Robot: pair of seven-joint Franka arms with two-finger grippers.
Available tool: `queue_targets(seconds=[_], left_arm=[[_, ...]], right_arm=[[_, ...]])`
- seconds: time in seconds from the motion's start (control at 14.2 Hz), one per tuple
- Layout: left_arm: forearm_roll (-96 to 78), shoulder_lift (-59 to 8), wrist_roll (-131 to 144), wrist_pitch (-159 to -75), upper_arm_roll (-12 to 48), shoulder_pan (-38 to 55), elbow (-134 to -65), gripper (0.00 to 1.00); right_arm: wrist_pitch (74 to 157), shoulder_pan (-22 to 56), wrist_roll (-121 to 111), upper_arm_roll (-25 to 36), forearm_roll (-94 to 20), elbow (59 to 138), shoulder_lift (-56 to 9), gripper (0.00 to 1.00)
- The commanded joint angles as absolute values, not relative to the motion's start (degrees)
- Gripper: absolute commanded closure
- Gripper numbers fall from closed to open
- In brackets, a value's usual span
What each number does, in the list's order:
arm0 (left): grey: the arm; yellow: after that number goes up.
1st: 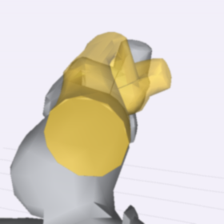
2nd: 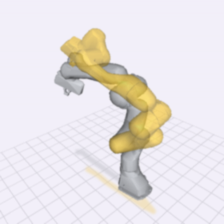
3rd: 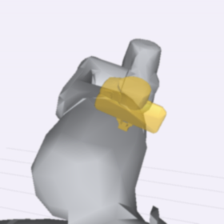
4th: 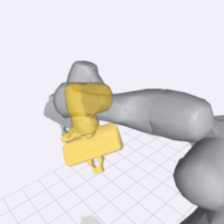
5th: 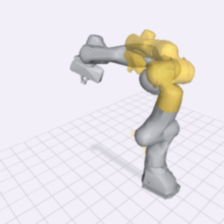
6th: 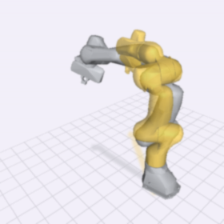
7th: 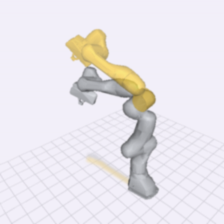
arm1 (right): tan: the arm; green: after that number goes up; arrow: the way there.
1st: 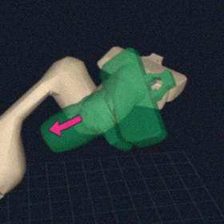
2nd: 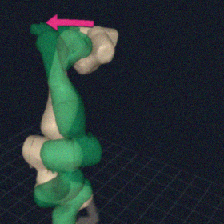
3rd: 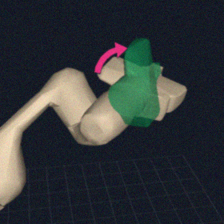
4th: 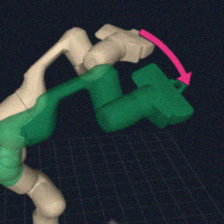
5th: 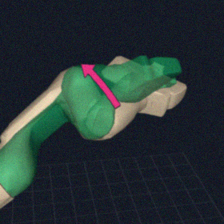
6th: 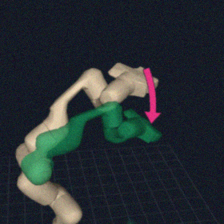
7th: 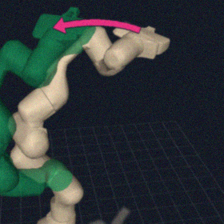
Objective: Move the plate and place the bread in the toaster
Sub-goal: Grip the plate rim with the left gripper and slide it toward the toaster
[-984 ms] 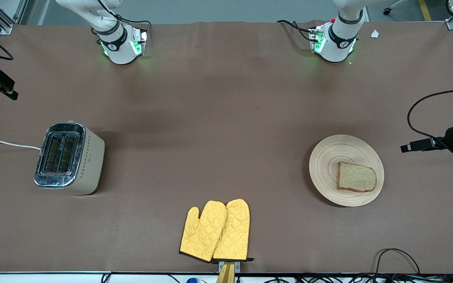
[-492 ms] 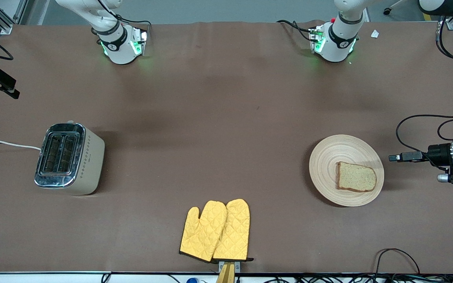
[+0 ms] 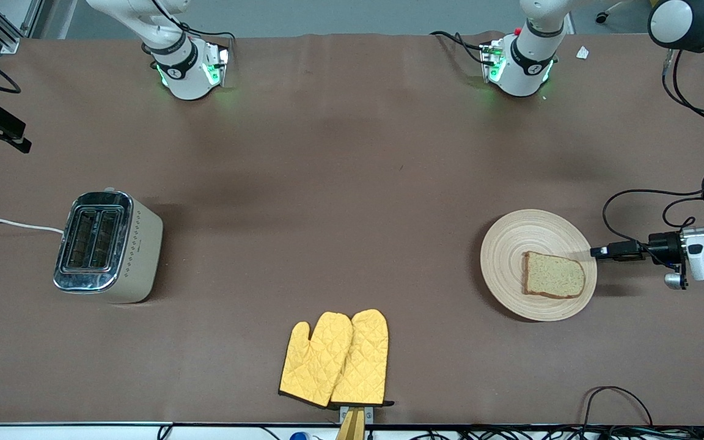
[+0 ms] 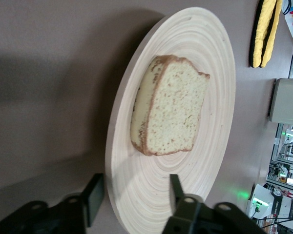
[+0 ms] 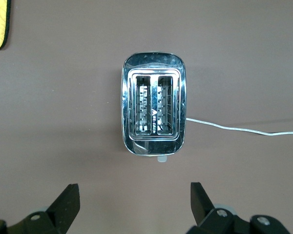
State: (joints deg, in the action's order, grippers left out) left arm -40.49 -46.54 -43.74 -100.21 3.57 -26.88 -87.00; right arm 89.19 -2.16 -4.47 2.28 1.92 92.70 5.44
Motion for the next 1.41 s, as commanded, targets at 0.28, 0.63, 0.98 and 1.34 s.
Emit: queue_targets(seconds=[0.28,0.63,0.98,1.34], left_arm=[[-41.3,-49.1,-46.1,-99.4,4.0,-27.1,-85.6,0.78],[-41.5,-49.8,-46.2,-97.7,6.3,-26.6,-85.5,1.0],[-41.7,-49.3,-40.3,-96.5,17.1,-26.5,-85.1,1.0],[-46.2,-48.7,-29.4,-102.6,26.8,-20.1,-85.2,1.0]], right_arm=[[88.4,-2.2,-4.8,2.5,1.4,92.8,5.6,0.0],[88.4,-2.2,-4.8,2.5,1.4,92.7,5.6,0.0],[88.4,-2.2,-4.8,2.5,1.4,92.8,5.7,0.0],[88.4,-2.3,-4.8,2.5,1.4,92.8,5.6,0.0]])
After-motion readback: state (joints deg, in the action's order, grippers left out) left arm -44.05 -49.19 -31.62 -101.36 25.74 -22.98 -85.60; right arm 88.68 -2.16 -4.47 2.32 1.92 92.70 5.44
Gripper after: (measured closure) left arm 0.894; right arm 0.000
